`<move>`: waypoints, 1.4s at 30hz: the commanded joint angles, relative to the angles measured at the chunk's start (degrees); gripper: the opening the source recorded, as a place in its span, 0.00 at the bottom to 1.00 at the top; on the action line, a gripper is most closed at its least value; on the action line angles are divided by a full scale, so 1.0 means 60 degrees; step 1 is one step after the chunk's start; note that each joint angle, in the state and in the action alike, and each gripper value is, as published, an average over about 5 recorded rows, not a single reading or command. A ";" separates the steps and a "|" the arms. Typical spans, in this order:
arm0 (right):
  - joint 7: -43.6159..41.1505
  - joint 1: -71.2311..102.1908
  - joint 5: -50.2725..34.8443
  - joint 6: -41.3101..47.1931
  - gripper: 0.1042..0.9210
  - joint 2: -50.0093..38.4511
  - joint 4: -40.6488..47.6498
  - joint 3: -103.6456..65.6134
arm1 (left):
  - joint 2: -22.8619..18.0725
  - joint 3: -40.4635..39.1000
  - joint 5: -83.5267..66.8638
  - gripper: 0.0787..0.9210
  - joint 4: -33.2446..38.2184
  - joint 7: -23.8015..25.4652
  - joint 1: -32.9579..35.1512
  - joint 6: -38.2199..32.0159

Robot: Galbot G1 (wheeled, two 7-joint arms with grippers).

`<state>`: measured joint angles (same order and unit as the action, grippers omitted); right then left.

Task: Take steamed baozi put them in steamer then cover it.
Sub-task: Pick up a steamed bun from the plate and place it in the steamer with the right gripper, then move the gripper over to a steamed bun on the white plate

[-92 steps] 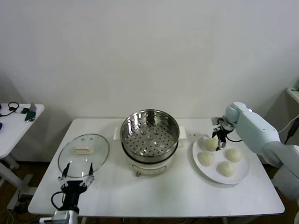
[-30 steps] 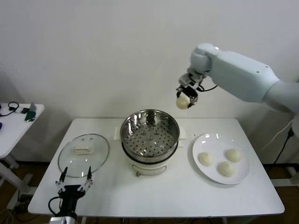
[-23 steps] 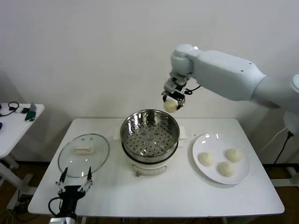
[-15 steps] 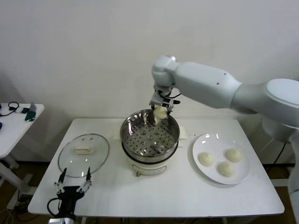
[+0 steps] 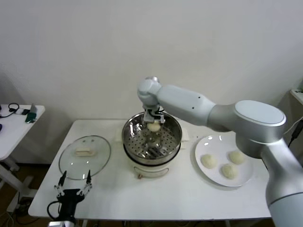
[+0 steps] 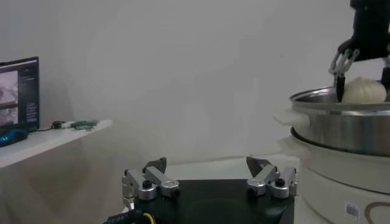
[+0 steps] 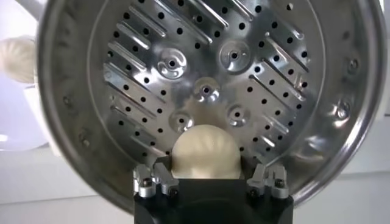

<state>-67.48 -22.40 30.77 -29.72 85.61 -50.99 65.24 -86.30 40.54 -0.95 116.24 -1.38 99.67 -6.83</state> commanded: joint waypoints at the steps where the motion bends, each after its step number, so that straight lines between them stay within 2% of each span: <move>1: 0.0085 0.0509 0.0923 -0.0286 0.76 0.0278 0.0377 -0.0267 | -0.0046 -0.0005 -0.0154 0.88 0.0036 0.0005 -0.0015 0.0058; 9: -0.0040 0.0628 0.1260 -0.0253 0.87 0.0220 0.0341 -0.0458 | -0.0048 0.0005 -0.0159 0.88 0.0001 -0.0009 -0.0004 0.0055; 14: -0.0241 0.0513 0.1064 -0.0224 0.88 -0.0005 0.0012 -0.0648 | -0.0038 0.0012 -0.0158 0.88 0.0009 -0.0015 -0.0014 0.0059; 18: -0.0501 0.0116 0.0373 -0.0052 0.88 -0.0473 -0.0628 -0.0848 | -0.0025 0.0004 -0.0151 0.88 0.0020 -0.0015 -0.0029 0.0075; 26: -0.0496 -0.1631 -0.2531 0.1317 0.88 -0.2519 -0.2467 -0.0345 | -0.0010 -0.0044 -0.0094 0.88 0.0141 -0.0008 -0.0071 0.0132; 29: 0.0286 -0.2520 -0.4510 0.2468 0.88 -0.3708 -0.3004 0.0834 | -0.0021 -0.0084 -0.0062 0.88 0.0192 -0.0001 -0.0077 0.0149; 33: 0.1871 -0.3583 -0.7389 0.4740 0.88 -0.5316 -0.3871 0.2596 | -0.0034 -0.0161 -0.0041 0.88 0.0228 0.0008 -0.0043 0.0141; 35: 0.2287 -0.3819 -0.8366 0.5745 0.88 -0.5991 -0.4169 0.3070 | -0.0046 -0.0200 -0.0045 0.88 0.0252 0.0016 -0.0036 0.0147; 42: 0.1561 -0.3607 -0.9603 0.7408 0.88 -0.7774 -0.4475 0.3918 | -0.0069 -0.0286 -0.0051 0.88 0.0410 0.0040 -0.0054 0.0205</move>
<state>-60.42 -39.64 -11.95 1.96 51.03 -73.31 80.96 -86.68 38.98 -1.22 118.10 -1.18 99.31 -5.76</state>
